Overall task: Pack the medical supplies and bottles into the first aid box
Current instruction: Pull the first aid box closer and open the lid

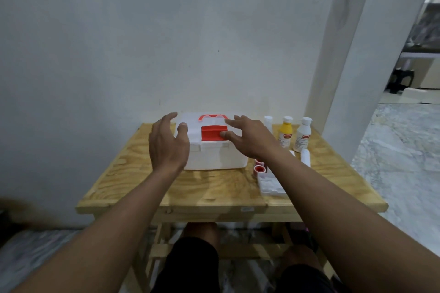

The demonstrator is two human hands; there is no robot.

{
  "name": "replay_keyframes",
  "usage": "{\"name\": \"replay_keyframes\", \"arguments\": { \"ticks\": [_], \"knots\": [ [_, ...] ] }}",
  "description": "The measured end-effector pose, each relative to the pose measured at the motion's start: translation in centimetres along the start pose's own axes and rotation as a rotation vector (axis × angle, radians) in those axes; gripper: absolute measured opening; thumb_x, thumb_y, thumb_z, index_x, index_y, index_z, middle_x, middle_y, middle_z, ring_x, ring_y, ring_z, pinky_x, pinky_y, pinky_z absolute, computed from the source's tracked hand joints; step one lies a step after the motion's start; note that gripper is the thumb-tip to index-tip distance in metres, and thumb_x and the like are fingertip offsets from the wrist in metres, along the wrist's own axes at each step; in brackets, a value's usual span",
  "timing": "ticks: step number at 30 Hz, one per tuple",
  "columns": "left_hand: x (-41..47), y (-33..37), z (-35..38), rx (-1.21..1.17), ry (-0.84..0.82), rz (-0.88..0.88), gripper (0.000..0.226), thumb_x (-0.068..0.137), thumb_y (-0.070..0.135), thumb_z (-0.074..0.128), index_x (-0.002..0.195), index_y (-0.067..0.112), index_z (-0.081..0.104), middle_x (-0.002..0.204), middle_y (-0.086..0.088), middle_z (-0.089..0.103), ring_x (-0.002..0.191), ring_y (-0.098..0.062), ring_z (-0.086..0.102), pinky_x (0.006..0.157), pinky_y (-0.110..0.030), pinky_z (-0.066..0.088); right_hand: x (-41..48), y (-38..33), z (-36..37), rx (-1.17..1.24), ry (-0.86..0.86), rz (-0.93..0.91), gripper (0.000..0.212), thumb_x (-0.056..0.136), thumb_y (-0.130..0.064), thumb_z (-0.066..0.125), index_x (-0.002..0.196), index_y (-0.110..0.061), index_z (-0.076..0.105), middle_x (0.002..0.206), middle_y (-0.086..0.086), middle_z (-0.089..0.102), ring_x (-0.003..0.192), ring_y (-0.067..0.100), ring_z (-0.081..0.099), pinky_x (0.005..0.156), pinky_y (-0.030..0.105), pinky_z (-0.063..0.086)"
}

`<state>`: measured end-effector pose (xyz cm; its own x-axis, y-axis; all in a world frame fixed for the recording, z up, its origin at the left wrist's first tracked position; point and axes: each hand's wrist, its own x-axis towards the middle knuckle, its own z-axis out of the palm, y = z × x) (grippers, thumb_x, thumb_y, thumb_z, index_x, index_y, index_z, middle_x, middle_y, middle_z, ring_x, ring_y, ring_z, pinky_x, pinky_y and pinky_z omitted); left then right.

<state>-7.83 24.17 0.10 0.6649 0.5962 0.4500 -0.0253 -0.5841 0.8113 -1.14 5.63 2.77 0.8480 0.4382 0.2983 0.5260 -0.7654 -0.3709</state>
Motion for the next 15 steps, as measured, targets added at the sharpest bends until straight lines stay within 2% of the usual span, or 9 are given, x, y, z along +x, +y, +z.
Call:
{"name": "replay_keyframes", "arguments": {
  "ticks": [3,8,10,13,15],
  "knots": [
    [1.0,-1.2,-0.3,-0.004,-0.199,0.052,0.042,0.101,0.040,0.047,0.139,0.025,0.056,0.147,0.001,0.053,0.135,-0.019,0.046,0.109,-0.035,0.035,0.1,0.0,0.1,0.029,0.026,0.017,0.059,0.097,-0.055,0.051,0.149,-0.026,0.046,0.158,0.004,0.037,0.148,0.022,0.029,0.117,0.042,0.026],
    [1.4,-2.2,-1.0,-0.021,-0.280,0.128,0.054,0.095,0.051,0.051,0.145,0.030,0.049,0.149,0.003,0.050,0.134,-0.020,0.047,0.109,-0.043,0.040,0.2,-0.4,-0.2,0.099,0.082,0.041,0.058,0.094,-0.058,0.053,0.144,-0.028,0.053,0.153,0.003,0.046,0.143,0.022,0.039,0.113,0.040,0.032],
    [1.7,-2.2,-1.4,-0.086,-0.274,0.134,0.059,0.088,0.044,0.048,0.145,0.030,0.049,0.148,0.003,0.051,0.130,-0.019,0.049,0.104,-0.038,0.042,0.4,-0.7,-0.8,0.167,0.134,0.052,0.054,0.093,-0.056,0.056,0.137,-0.026,0.062,0.146,0.001,0.055,0.137,0.019,0.047,0.108,0.035,0.037],
    [2.6,-2.4,-2.0,-0.129,-0.232,0.142,0.064,0.078,0.031,0.045,0.141,0.029,0.054,0.141,0.003,0.057,0.123,-0.019,0.056,0.100,-0.041,0.048,0.9,-1.6,-2.3,0.279,0.168,0.079,0.048,0.088,-0.055,0.061,0.122,-0.023,0.073,0.133,-0.002,0.066,0.128,0.017,0.055,0.102,0.034,0.045],
    [3.6,-2.1,-2.1,-0.119,-0.221,0.162,0.057,0.082,0.025,0.050,0.138,0.028,0.058,0.137,0.005,0.060,0.120,-0.016,0.058,0.097,-0.033,0.048,1.6,-2.1,-3.4,0.335,0.159,0.104,0.043,0.088,-0.053,0.063,0.114,-0.022,0.077,0.127,0.000,0.069,0.121,0.019,0.059,0.098,0.036,0.047]
  ]
}}
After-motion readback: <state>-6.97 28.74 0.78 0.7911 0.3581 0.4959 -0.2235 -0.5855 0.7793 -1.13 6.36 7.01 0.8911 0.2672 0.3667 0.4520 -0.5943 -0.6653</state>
